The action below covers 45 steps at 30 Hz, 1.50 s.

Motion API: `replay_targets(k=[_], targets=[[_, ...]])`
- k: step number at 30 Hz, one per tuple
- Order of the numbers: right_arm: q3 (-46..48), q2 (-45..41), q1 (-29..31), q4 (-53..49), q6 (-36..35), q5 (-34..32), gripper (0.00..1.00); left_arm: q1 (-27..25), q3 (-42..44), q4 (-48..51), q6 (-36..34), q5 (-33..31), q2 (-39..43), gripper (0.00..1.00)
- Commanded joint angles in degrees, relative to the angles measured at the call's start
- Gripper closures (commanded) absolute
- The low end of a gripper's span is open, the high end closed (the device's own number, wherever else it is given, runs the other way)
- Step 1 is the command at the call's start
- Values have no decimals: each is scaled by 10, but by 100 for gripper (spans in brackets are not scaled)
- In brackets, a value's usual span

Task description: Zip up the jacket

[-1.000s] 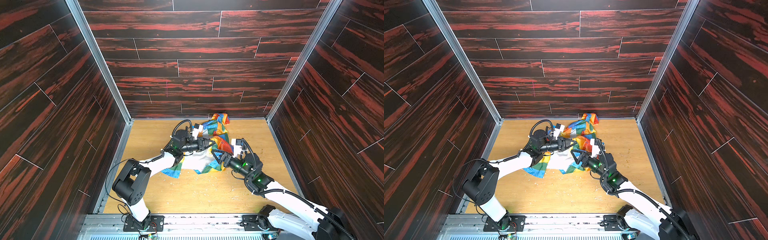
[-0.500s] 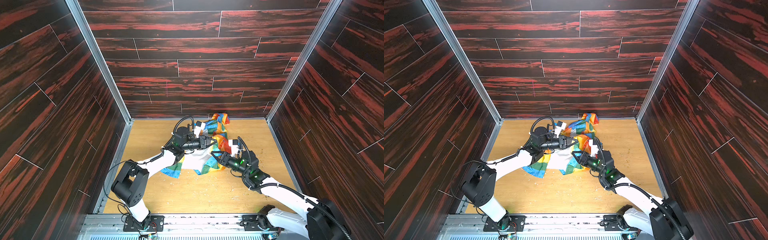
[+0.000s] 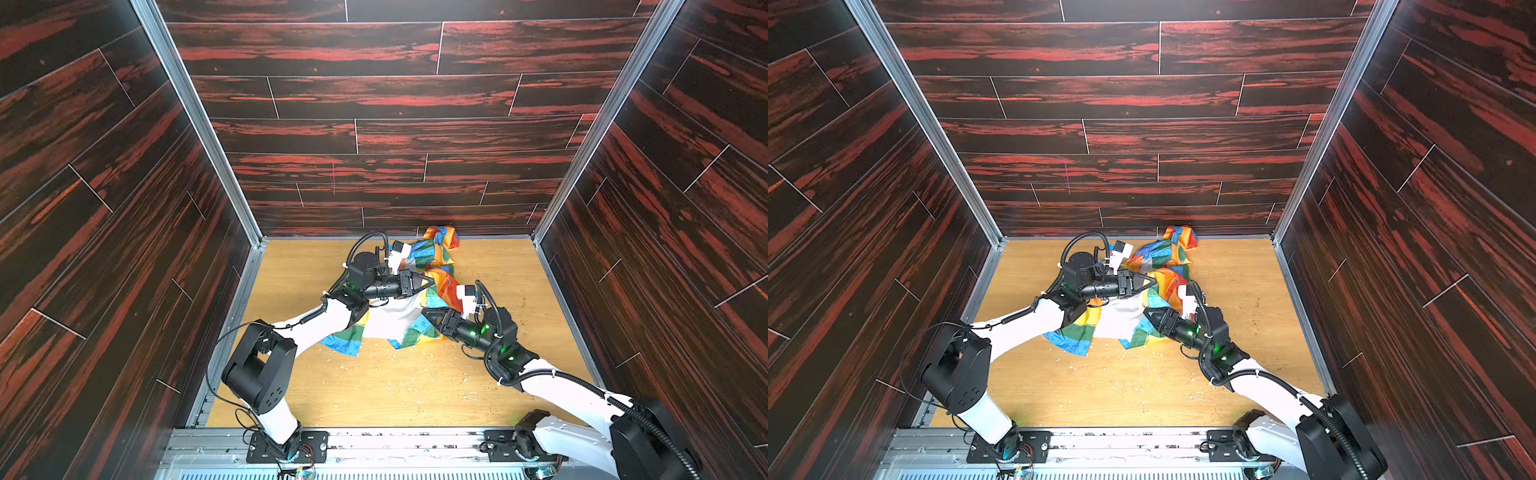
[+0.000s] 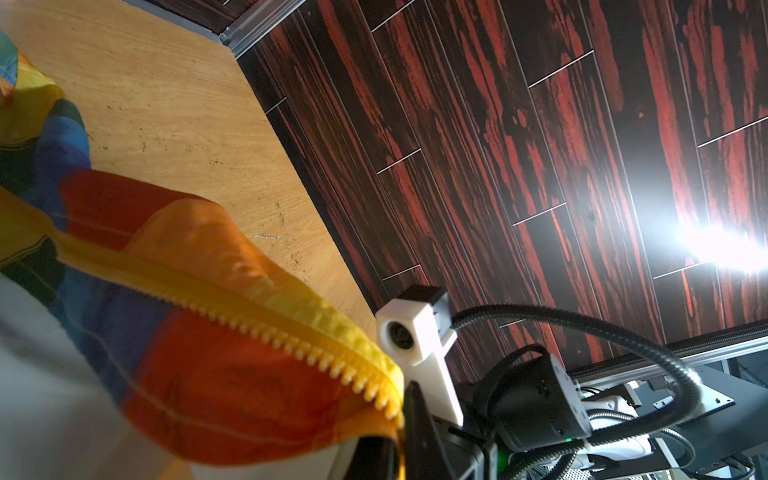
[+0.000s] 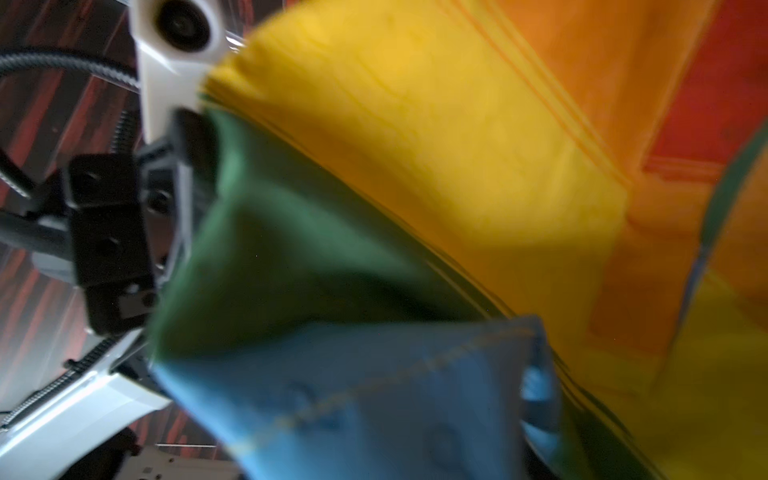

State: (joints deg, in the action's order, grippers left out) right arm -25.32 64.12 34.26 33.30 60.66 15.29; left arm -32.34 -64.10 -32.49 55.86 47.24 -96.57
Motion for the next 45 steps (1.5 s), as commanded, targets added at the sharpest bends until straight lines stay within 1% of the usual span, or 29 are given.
replay_targets(k=[1, 5, 11, 14, 17, 20, 23, 27, 32, 36, 39, 42, 43, 44, 45], targets=[[-5, -21, -3, -6, 8, -17, 33, -1, -19, -15, -4, 3, 22, 100], [-13, -9, -9, 19, 30, -13, 33, -2, -14, -23, 2, 3, 20, 100], [-1, 15, -19, 100, 83, 1, 39, -2, -9, -25, 2, 2, 19, 100], [2, 27, -19, 128, 105, 10, 38, -2, -9, -29, 5, 1, 17, 100], [-2, 33, -19, 124, 120, 5, 35, -2, -6, -41, 13, 2, 15, 100], [-10, 39, -19, 98, 129, -3, 32, -4, -6, -44, 14, 2, 16, 100], [-20, 48, -20, 68, 141, -8, 33, -4, -7, -45, 15, 2, 17, 100], [-18, 67, -21, 78, 162, -8, 40, -8, -9, -46, 15, 1, 18, 100], [-29, 84, -21, 77, 155, 13, 49, -10, -12, -47, 16, 2, 16, 100], [-22, 75, -19, 86, 134, 26, 62, -10, -14, -48, 17, -2, 15, 100], [1, 52, -19, 104, 124, 20, 70, -10, -17, -48, 24, -6, 10, 100], [22, 34, -19, 123, 118, 22, 72, -10, -21, -46, 33, -12, 6, 100], [28, 29, -20, 128, 118, 24, 70, -10, -23, -42, 34, -14, 6, 100], [35, 23, -19, 128, 116, 26, 66, -10, -26, -35, 34, -17, 7, 100], [43, 17, -18, 150, 114, 27, 62, -10, -28, -28, 33, -19, 7, 100]])
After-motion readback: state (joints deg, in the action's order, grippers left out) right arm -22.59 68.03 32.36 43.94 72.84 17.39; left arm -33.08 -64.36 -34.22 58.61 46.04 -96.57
